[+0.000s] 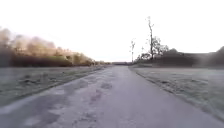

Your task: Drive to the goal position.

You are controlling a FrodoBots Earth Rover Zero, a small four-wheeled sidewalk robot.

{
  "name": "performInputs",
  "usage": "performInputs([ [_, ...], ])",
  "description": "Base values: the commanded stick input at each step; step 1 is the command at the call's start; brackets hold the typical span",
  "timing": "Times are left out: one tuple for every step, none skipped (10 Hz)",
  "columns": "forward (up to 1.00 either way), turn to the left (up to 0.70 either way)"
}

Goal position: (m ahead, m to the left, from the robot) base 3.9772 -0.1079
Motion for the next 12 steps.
performInputs([
  [1.0, 0.0],
  [1.0, 0.0],
  [1.0, 0.0],
  [1.0, 0.0],
  [1.0, 0.0],
  [1.0, 0.0],
  [1.0, 0.0],
  [1.0, 0.0],
  [1.0, 0.0],
  [1.0, 0.0],
  [1.0, 0.0],
  [1.0, 0.0],
])
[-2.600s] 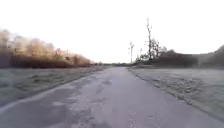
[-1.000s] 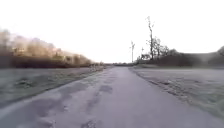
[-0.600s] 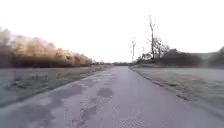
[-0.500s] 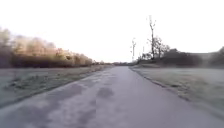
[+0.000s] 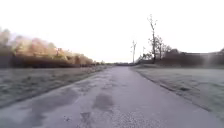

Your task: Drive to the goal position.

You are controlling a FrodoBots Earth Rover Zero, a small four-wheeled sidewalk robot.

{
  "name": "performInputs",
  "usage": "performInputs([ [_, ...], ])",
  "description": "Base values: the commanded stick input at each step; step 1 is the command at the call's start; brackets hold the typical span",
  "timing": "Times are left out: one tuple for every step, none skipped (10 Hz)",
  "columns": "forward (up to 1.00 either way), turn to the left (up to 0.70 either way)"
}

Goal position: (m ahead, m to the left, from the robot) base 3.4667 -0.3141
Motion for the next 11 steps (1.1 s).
performInputs([
  [1.0, 0.0],
  [1.0, 0.0],
  [1.0, 0.0],
  [1.0, 0.0],
  [1.0, 0.0],
  [1.0, 0.0],
  [1.0, 0.0],
  [1.0, 0.0],
  [1.0, 0.0],
  [1.0, 0.0],
  [1.0, 0.0],
])
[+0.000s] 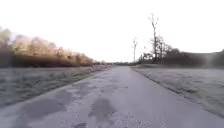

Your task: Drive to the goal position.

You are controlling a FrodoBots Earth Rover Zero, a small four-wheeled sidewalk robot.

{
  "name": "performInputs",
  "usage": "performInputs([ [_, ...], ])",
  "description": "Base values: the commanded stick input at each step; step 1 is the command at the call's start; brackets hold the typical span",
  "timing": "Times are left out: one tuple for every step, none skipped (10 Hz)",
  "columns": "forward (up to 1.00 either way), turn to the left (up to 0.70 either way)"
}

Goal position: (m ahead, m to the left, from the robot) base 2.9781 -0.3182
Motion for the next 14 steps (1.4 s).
performInputs([
  [1.0, 0.0],
  [1.0, 0.0],
  [1.0, 0.0],
  [1.0, 0.0],
  [1.0, 0.0],
  [1.0, 0.0],
  [1.0, 0.0],
  [1.0, 0.0],
  [1.0, 0.0],
  [1.0, 0.0],
  [1.0, 0.0],
  [1.0, 0.0],
  [1.0, 0.0],
  [1.0, 0.0],
])
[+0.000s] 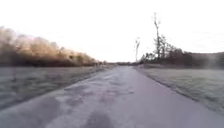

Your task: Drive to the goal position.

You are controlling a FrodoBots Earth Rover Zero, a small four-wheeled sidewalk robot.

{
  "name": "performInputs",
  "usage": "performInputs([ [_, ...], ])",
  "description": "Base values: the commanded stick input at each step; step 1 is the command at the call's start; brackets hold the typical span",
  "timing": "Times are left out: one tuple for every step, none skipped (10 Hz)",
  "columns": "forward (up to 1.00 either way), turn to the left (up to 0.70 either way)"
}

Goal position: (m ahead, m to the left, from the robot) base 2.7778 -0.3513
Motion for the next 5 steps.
performInputs([
  [1.0, 0.0],
  [1.0, 0.0],
  [1.0, 0.0],
  [1.0, 0.0],
  [1.0, 0.0],
])
